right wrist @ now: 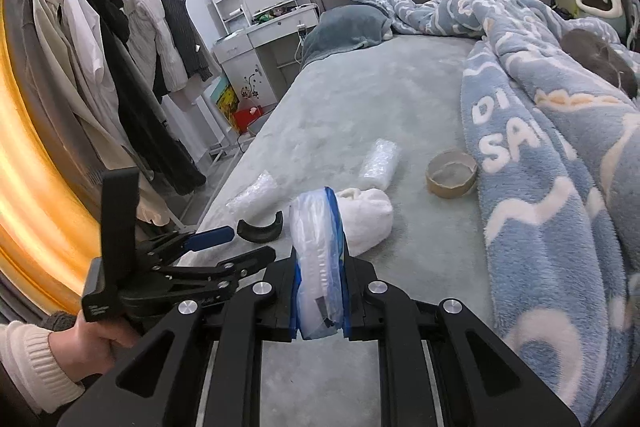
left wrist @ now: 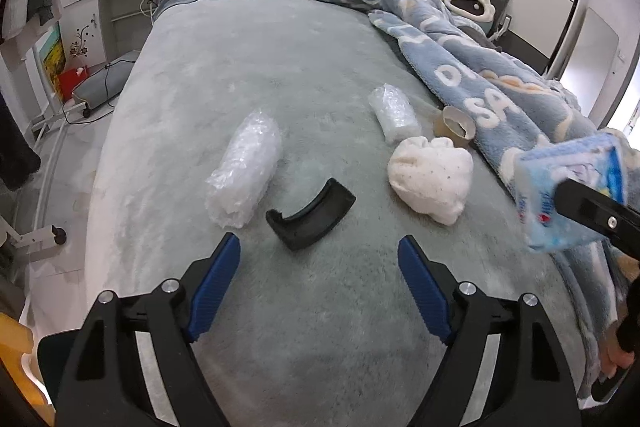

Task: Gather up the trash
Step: 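Grasp the black curved plastic piece with the left tool while the right tool holds the pack, then carry the black piece to the bin and open the left tool while the right tool carries the pack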

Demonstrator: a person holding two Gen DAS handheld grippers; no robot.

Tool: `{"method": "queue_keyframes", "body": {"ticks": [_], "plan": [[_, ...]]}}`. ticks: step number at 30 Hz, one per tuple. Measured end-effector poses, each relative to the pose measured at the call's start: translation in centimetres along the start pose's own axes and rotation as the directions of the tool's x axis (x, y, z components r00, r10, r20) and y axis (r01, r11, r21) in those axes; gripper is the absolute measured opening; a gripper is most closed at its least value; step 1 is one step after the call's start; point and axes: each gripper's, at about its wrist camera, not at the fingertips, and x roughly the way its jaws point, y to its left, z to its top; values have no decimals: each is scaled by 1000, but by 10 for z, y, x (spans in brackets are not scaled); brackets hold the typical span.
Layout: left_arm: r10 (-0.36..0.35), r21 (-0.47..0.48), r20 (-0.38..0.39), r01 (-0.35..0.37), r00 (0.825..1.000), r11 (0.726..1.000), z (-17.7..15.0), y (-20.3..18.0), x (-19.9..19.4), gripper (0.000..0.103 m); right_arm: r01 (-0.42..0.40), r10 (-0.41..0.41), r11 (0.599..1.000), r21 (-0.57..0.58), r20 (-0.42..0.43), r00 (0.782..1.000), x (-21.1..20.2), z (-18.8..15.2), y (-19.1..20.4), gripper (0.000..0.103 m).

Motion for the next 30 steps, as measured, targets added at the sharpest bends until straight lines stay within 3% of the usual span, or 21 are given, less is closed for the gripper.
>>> {"method": "queue_keyframes", "body": {"ticks": [9,16,22,30], "plan": [[55,-27,9,-55,998,998,9,-6,12,80,8,-8,1000,9,-8,1000,-7,-8,-14,15],[93,-50,-5,-93,996,994,15,-8,24,69,19,-19,1000,9,-19,1000,-9,-14,-20,15],[102,-54,-20,-102,995,993,15,-6,26,50,24,-24,1000,8,-30,999,-8,-16,-25,15],[76,-6,-16,-76,997,997,15,-11,19,45,27,-27,1000,5,-13,1000,-8,-9,-20,15]]}}
